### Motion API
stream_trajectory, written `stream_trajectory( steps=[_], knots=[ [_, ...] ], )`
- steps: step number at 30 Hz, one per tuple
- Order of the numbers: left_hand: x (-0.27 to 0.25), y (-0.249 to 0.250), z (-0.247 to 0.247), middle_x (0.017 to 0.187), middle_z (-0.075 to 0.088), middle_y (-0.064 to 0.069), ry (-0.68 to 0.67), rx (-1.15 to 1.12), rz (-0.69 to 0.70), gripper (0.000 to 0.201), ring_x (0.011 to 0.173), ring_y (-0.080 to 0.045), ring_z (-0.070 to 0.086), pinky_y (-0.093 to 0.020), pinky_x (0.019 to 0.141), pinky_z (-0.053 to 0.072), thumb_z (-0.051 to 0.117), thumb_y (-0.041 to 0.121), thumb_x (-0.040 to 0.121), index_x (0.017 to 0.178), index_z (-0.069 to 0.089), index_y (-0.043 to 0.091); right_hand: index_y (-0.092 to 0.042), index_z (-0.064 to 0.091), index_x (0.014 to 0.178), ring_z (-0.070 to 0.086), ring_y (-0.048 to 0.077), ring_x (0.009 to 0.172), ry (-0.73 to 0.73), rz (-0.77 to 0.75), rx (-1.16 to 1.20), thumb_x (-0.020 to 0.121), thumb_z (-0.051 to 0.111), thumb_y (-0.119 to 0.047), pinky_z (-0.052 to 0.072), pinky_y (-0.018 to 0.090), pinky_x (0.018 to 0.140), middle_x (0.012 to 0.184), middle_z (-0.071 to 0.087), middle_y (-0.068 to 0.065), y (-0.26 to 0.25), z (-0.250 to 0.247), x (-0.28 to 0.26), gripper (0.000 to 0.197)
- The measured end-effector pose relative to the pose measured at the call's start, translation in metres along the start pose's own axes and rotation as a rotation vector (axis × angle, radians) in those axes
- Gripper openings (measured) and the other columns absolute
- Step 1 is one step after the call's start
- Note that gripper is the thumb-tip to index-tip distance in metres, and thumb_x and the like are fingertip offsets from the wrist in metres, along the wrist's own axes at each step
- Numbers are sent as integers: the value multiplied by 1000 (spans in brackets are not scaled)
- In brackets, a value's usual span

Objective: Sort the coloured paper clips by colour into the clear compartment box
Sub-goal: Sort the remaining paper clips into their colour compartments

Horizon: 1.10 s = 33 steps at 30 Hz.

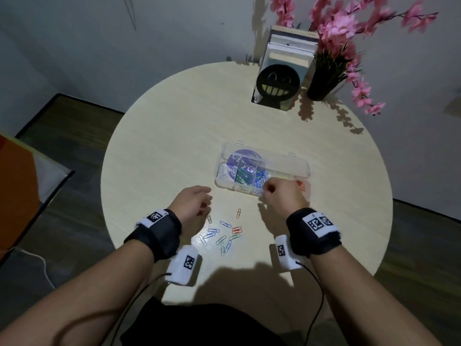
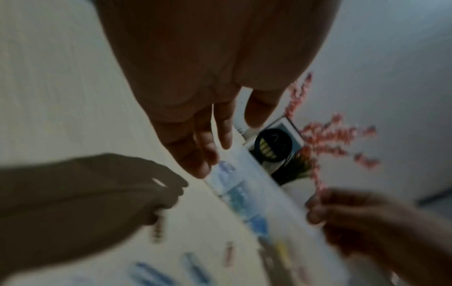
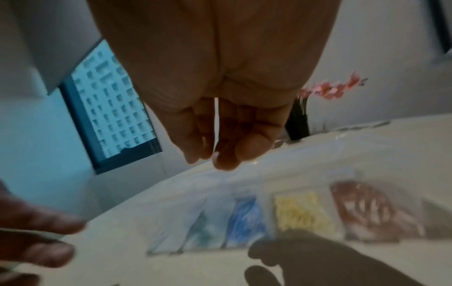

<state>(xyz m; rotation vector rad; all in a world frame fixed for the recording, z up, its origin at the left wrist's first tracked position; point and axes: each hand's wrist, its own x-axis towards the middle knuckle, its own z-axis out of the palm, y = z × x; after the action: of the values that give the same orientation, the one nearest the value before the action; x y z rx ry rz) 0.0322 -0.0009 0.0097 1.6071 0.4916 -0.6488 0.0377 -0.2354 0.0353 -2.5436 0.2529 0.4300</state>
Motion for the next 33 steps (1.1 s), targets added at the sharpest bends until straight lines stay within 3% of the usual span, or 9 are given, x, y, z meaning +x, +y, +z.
stream_trajectory(
  steps=[3,6,10,13,19,24,27,30,33],
  knots=[
    [11,-24,-17,99,61,-7,37,751,117,15,96,-31,59,-32,81,45,50,9,84,92,62,13,-14,65,95,61,24,86,-212,-83,-146,87,54,-16,41,22,68,99,64,6,-2,39,-11,14],
    [6,-41,-6,102,41,-5,34,1077,105,15,94,-26,44,-38,82,46,49,9,72,83,52,18,-13,56,99,50,31,106,-241,-109,-318,86,50,-12,46,37,77,112,48,8,-4,71,-19,15],
    [3,-61,14,116,45,-7,-137,1068,236,40,110,-28,47,-35,98,41,50,6,78,115,62,14,-12,55,107,41,29,109,-272,-220,-324,83,48,-1,47,40,75,116,42,6,-11,102,-41,27],
    [-2,-63,13,116,50,-9,-179,972,247,45,111,-27,51,-34,99,40,48,0,76,118,61,10,-17,53,113,43,28,111,-311,-233,-246,81,51,-5,49,44,83,117,43,4,-2,103,-50,34],
    [-29,-71,-20,103,37,-2,-16,1234,116,41,87,-24,46,-36,67,44,59,10,68,101,40,24,-20,37,129,41,29,112,-387,-30,-298,67,76,-15,52,45,77,124,35,5,13,88,-67,73],
    [-28,-76,13,112,44,-5,-165,1138,258,62,98,-28,57,-36,84,48,60,4,74,132,43,21,-17,40,130,48,31,109,-339,-149,-262,76,65,-1,50,43,80,122,38,7,-14,117,-72,61],
    [-26,-69,22,103,48,0,-146,987,306,51,101,-24,57,-28,79,43,58,6,74,122,52,22,-19,44,127,54,30,106,-328,-174,-128,80,62,-6,49,39,84,120,41,6,-18,116,-64,52],
    [-26,-76,-2,117,45,1,-111,1013,324,76,114,-21,48,-36,90,47,73,24,67,135,38,28,-24,40,130,52,28,109,-286,-133,-142,77,65,-11,49,39,84,123,39,3,-5,103,-60,59],
    [-37,-89,-15,125,35,1,-178,1237,275,119,115,-21,40,-42,85,49,87,44,53,145,12,36,-26,34,135,42,28,115,-348,-91,-258,72,72,-11,50,42,80,128,34,4,2,97,-66,75]
  ],
)
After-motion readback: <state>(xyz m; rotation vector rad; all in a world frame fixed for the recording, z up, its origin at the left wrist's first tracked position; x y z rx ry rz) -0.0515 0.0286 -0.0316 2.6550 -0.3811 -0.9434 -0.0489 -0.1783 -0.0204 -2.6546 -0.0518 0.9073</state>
